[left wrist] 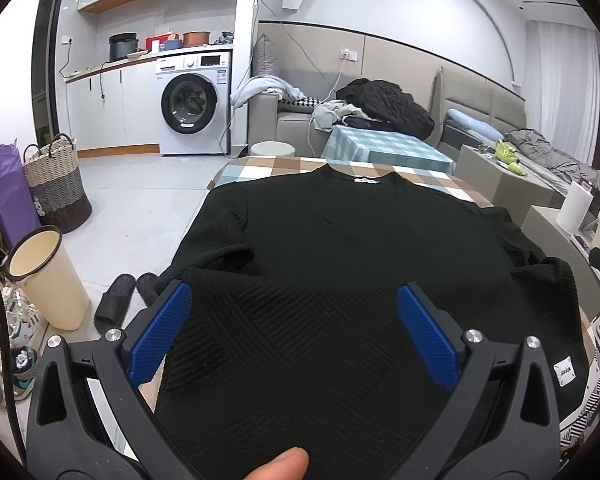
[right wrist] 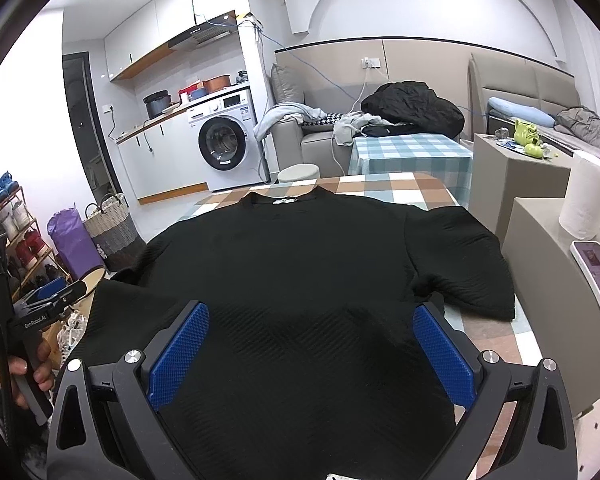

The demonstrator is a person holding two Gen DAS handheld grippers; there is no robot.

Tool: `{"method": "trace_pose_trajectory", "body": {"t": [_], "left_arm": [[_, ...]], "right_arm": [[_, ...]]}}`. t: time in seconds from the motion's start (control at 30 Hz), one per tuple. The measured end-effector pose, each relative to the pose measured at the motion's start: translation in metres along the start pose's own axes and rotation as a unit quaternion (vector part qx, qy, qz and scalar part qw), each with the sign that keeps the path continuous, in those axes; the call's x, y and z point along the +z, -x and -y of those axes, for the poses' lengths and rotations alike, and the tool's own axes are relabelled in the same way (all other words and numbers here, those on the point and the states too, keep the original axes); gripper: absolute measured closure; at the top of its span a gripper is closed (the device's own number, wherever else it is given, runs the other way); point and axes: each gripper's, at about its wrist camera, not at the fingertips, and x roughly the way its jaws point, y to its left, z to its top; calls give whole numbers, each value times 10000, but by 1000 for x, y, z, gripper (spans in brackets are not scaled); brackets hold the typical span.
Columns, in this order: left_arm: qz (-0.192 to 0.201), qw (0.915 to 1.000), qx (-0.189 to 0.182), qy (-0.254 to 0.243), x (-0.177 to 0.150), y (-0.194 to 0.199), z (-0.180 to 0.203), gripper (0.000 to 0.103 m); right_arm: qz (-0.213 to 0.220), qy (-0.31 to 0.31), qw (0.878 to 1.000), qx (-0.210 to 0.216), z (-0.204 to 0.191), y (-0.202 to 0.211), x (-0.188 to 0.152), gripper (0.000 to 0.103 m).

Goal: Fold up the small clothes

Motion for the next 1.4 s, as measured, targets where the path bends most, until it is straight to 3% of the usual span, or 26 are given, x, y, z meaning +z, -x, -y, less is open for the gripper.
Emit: {"method": "trace_pose_trajectory", "body": {"t": [0.33,0.5,0.83,1.1,1.23,1.4], "left_arm": [[-10,9999,-105,77,0,-3,-3,1],[-164,9996,-141,187,2,-13,-8,1],[-357,9991,-71,228,19,-40,-21,1],[-298,9994,165,39,37,-65,-16,1],[-314,9988,296,236,47,-77,-23,1],[-456,9967,512,429,55,-98,-38,1]], "right_arm": [[29,-88,9997,-207,1,1,3,0],[-84,-83,9979,-637,8,-4,3,0],[-353,-843,9949,-429,53,-20,18,0],[-383,-1006,9923,-620,79,-39,36,0],[-420,-1425,9862,-725,104,-54,41,0],[-668,-2270,9670,-939,155,-72,36,2]]}}
